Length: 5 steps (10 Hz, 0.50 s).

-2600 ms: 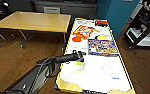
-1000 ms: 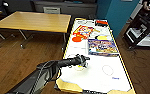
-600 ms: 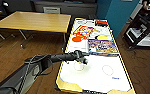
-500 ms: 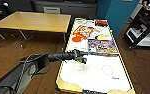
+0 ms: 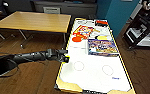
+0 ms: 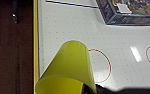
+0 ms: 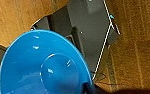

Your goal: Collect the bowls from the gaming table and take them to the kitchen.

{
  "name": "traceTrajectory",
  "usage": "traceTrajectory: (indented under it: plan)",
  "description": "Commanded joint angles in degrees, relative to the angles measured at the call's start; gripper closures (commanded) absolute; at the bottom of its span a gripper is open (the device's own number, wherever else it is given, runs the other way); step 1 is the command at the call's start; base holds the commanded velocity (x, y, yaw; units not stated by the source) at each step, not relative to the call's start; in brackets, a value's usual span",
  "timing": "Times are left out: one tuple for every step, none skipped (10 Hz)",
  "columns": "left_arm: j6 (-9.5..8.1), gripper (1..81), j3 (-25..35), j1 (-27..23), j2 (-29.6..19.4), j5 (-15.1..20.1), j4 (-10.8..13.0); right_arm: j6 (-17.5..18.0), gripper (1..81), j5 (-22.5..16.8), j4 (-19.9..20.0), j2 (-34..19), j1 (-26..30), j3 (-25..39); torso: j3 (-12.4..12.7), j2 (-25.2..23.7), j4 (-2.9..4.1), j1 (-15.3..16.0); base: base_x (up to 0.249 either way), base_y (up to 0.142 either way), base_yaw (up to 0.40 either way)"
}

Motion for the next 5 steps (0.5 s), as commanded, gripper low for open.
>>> traceTrajectory:
  plan:
    - [-2.08,81.1,20.18,2.67,-22.33,-6.40,-1.97,0.03,81.1,-3.45,-1.24,-3.61,-1.83,1.21,0.00,0.00,0.00,0.00,0.000,0.000,0.000]
    - [-1.73,81.1,21.79,4.90,-26.44,-10.68,-1.88,0.03,81.1,-3.36,-1.24,-3.97,-2.19,1.56,0.00,0.00,0.00,0.00,0.000,0.000,0.000]
    - [-1.56,81.1,23.20,6.92,-30.04,-12.71,-1.53,0.03,81.1,-2.49,-1.24,-4.50,-3.15,2.09,0.00,0.00,0.00,0.00,0.000,0.000,0.000]
    - [-1.03,81.1,24.94,9.46,-32.66,-13.23,0.21,0.03,81.1,-0.91,-1.24,-5.11,-3.77,2.52,1.37,0.00,0.00,0.00,0.000,0.000,0.000]
    - [-0.94,81.1,25.74,11.67,-33.73,-13.32,1.54,0.12,81.1,-0.64,-1.15,-5.37,-3.95,2.53,5.56,0.00,0.00,0.00,0.000,0.000,0.000]
